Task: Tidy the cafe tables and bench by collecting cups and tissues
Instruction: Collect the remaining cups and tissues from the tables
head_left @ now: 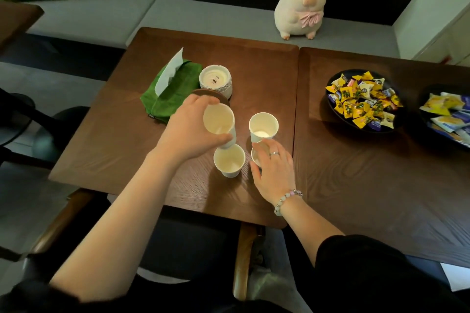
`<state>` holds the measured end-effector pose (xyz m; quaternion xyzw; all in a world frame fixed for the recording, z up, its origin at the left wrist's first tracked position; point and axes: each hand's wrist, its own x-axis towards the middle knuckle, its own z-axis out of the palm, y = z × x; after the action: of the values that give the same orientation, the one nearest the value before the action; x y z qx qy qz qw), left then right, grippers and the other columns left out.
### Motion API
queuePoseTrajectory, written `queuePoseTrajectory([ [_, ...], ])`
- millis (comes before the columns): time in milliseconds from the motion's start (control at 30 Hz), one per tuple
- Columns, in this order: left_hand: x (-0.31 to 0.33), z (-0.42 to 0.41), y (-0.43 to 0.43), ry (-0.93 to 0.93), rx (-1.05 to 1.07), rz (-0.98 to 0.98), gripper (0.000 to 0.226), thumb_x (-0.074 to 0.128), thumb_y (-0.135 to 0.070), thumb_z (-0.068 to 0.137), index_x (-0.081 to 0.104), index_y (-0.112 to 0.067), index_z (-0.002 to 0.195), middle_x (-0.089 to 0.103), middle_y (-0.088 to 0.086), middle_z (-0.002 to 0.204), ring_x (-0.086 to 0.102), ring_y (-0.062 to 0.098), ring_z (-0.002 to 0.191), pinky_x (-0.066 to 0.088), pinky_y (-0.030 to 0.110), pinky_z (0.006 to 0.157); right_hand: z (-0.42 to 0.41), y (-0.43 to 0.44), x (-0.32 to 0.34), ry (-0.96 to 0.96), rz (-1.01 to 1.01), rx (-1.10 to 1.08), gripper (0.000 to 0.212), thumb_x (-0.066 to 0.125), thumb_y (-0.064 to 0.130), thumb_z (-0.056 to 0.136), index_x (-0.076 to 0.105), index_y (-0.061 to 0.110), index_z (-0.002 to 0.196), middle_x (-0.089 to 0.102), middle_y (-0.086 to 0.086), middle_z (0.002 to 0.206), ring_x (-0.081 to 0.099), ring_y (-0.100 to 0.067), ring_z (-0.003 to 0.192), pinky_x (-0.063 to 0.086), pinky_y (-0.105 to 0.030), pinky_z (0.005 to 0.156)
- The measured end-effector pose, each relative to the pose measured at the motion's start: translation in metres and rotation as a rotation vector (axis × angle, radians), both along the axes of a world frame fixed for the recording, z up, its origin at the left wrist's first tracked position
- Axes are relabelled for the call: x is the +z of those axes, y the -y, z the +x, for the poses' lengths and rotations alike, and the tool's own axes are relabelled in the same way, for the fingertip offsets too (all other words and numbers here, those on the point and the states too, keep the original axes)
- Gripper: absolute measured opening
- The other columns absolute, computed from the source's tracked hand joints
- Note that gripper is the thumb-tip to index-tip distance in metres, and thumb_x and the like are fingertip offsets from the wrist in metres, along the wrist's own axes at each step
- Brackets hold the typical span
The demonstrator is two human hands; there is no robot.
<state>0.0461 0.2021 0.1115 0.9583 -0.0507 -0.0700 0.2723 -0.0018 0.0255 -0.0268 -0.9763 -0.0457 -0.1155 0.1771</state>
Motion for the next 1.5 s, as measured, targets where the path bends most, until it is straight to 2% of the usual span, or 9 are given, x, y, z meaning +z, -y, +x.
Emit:
queuePoseTrajectory([
  [200, -0.03, -0.019, 0.009, -0.126, -0.079, 0.091, 0.073, 0.08, -0.04, 0.065, 0.049, -0.026, 0.129, 0.047, -0.004, 0.128, 0.05, 0.018, 0.117, 0.039, 0.032, 0.096, -0.001, 0.001, -0.002, -0.009, -0.006, -0.004, 0.04, 0.074, 0.021, 0.075, 0.065, 0.015, 0.113, 0.063, -0.01, 0.116, 0.059, -0.03, 0.109, 0.049, -0.045, 0.089],
  [600, -0.069, -0.024, 0.02, -0.168, -0.107, 0.153, 0.078, 0.082, -0.042, 0.064, 0.049, -0.026, 0.133, 0.051, -0.006, 0.127, 0.054, 0.018, 0.113, 0.045, 0.032, 0.092, -0.002, 0.0, 0.0, -0.08, -0.013, -0.015, 0.041, 0.069, 0.024, 0.08, 0.061, 0.017, 0.12, 0.06, -0.009, 0.123, 0.054, -0.029, 0.115, 0.044, -0.043, 0.094],
  [767, -0.073, -0.022, 0.022, -0.177, -0.104, 0.124, 0.078, 0.082, -0.039, 0.065, 0.048, -0.025, 0.133, 0.048, -0.004, 0.125, 0.054, 0.019, 0.112, 0.043, 0.034, 0.092, -0.002, 0.0, 0.001, -0.101, 0.008, -0.012, 0.041, 0.065, 0.025, 0.084, 0.059, 0.017, 0.124, 0.057, -0.009, 0.127, 0.05, -0.028, 0.121, 0.04, -0.044, 0.1],
  [900, -0.076, -0.02, 0.025, -0.199, -0.105, 0.089, 0.08, 0.079, -0.038, 0.069, 0.04, -0.024, 0.138, 0.04, -0.004, 0.135, 0.052, 0.023, 0.117, 0.043, 0.036, 0.095, -0.003, -0.001, 0.001, -0.084, 0.003, -0.022, 0.041, 0.068, 0.025, 0.082, 0.061, 0.015, 0.121, 0.06, -0.01, 0.122, 0.054, -0.029, 0.116, 0.044, -0.044, 0.096],
  [1033, -0.074, -0.013, 0.023, -0.294, -0.099, 0.005, 0.094, 0.079, -0.04, 0.069, 0.027, -0.02, 0.145, 0.03, 0.001, 0.146, 0.037, 0.022, 0.133, 0.034, 0.041, 0.109, -0.003, -0.001, 0.002, -0.088, 0.018, -0.026, 0.042, 0.069, 0.025, 0.081, 0.061, 0.015, 0.121, 0.06, -0.01, 0.123, 0.054, -0.029, 0.117, 0.043, -0.044, 0.097],
  [1100, -0.068, -0.003, 0.023, -0.322, -0.06, -0.086, 0.092, 0.076, -0.04, 0.074, 0.025, -0.018, 0.147, 0.028, 0.004, 0.149, 0.031, 0.02, 0.137, 0.026, 0.035, 0.113, -0.004, 0.0, 0.002, -0.093, 0.031, -0.018, 0.042, 0.069, 0.023, 0.081, 0.061, 0.015, 0.121, 0.059, -0.01, 0.123, 0.053, -0.03, 0.118, 0.042, -0.044, 0.098],
  [1167, -0.06, 0.012, 0.025, -0.269, -0.048, -0.104, 0.083, 0.071, -0.034, 0.081, 0.026, -0.014, 0.147, 0.03, 0.005, 0.148, 0.032, 0.018, 0.136, 0.025, 0.027, 0.109, -0.003, 0.001, 0.003, -0.082, 0.034, -0.011, 0.041, 0.07, 0.021, 0.08, 0.062, 0.014, 0.119, 0.06, -0.011, 0.121, 0.054, -0.031, 0.116, 0.044, -0.046, 0.095],
  [1333, -0.046, 0.054, 0.048, -0.073, -0.349, 0.177, 0.078, 0.062, -0.012, 0.081, 0.023, -0.014, 0.149, 0.03, 0.009, 0.147, 0.035, 0.028, 0.134, 0.034, 0.04, 0.109, -0.003, 0.002, 0.003, -0.085, 0.022, -0.002, 0.041, 0.071, 0.021, 0.078, 0.063, 0.013, 0.118, 0.06, -0.012, 0.121, 0.056, -0.032, 0.113, 0.047, -0.046, 0.091],
  [1500, -0.052, 0.075, 0.08, -0.074, -0.633, 0.544, 0.097, 0.076, -0.016, 0.074, 0.016, -0.019, 0.15, 0.023, 0.003, 0.152, 0.036, 0.03, 0.132, 0.039, 0.043, 0.106, -0.002, 0.005, 0.005, -0.115, 0.03, 0.017, 0.042, 0.07, 0.025, 0.081, 0.061, 0.015, 0.121, 0.058, -0.01, 0.125, 0.053, -0.029, 0.117, 0.045, -0.045, 0.094],
])
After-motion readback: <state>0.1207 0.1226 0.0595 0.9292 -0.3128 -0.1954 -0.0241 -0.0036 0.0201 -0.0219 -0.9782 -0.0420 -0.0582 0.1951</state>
